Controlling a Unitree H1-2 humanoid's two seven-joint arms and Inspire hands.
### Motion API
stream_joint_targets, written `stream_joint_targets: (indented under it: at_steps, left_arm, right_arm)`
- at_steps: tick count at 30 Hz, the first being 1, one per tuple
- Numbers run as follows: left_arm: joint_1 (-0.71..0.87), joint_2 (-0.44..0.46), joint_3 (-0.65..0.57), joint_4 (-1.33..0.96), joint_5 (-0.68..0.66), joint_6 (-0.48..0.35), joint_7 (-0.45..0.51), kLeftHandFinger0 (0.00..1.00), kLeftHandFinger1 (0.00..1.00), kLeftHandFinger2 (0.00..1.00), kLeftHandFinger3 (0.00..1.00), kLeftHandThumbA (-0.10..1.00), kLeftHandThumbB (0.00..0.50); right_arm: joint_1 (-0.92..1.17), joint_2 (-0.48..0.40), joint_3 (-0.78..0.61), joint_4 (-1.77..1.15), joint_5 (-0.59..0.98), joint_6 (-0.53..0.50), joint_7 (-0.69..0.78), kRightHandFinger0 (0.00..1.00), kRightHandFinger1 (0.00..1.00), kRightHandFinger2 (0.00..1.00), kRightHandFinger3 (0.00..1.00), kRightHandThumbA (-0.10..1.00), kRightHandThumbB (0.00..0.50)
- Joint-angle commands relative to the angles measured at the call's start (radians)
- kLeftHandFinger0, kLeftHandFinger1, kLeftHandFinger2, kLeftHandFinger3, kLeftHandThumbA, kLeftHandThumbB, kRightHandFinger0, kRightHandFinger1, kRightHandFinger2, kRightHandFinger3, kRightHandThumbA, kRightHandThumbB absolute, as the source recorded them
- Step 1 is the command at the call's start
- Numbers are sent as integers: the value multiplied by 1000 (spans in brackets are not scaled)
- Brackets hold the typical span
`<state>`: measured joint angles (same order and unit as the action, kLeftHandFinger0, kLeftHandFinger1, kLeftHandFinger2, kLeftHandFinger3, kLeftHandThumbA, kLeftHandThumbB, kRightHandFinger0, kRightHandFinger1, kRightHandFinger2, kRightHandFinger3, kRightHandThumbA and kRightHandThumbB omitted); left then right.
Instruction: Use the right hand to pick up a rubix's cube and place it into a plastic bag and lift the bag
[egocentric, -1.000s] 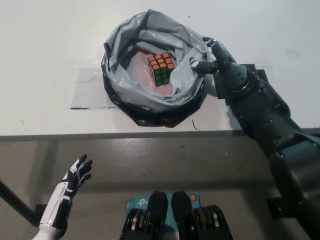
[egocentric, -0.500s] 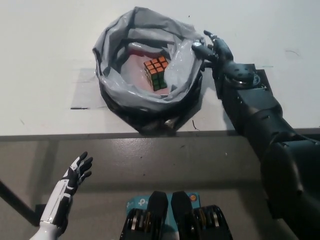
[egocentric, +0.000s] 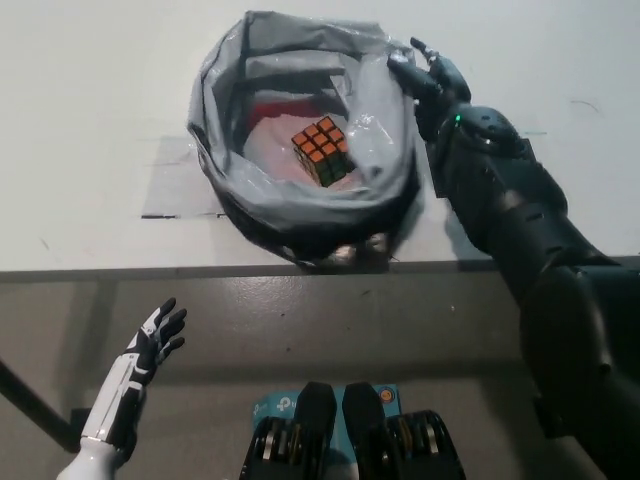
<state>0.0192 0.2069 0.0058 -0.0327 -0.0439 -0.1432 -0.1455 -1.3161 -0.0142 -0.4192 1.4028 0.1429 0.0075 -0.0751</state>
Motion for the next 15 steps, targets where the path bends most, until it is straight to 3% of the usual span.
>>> stream_joint_targets:
  at_steps: [1,2,5,6,8,10,11,13,14,15]
  left_arm:
    - [-16,12,-2,-18,10,-25,-9,989,1000,1000,1000,1000,175]
    - [-16,12,-2,-18,11,-26,-9,988,1000,1000,1000,1000,174]
    - [-17,14,-1,-17,15,-31,-8,981,1000,1000,1000,1000,164]
    - [-20,13,-2,-16,18,-32,-6,981,1000,1000,1000,1000,164]
    - [-21,12,-1,-15,15,-34,-6,982,1000,1000,1000,1000,163]
    - [-24,13,1,-15,17,-31,-5,983,1000,1000,1000,1000,164]
    - [-25,13,2,-16,13,-29,-5,985,1000,1000,1000,1000,164]
    - [-29,13,2,-13,4,-32,-10,996,1000,1000,1000,1000,161]
    - [-30,14,2,-11,4,-35,-11,996,1000,1000,1000,1000,161]
    - [-29,15,2,-7,1,-41,-14,1000,1000,1000,1000,1000,157]
  right_arm:
    - [-146,-18,-72,-56,139,50,55,0,0,60,919,-13,215]
    - [-153,-17,-81,-61,148,54,56,0,0,26,839,-44,225]
    - [-198,0,-127,-107,195,100,13,0,0,14,846,-100,207]
    - [-214,6,-134,-140,204,126,13,0,0,3,1000,-100,165]
    - [-228,19,-156,-199,239,153,15,0,0,95,1000,-100,171]
    - [-245,29,-173,-244,271,185,18,0,0,115,1000,-100,162]
    - [-263,38,-191,-289,299,218,0,0,0,287,1000,-100,143]
    - [-304,50,-227,-380,356,284,-36,0,18,478,1000,-100,124]
    - [-310,51,-232,-397,365,295,-40,0,18,478,1000,-100,124]
    - [-332,50,-235,-435,370,315,-67,0,78,635,1000,-100,118]
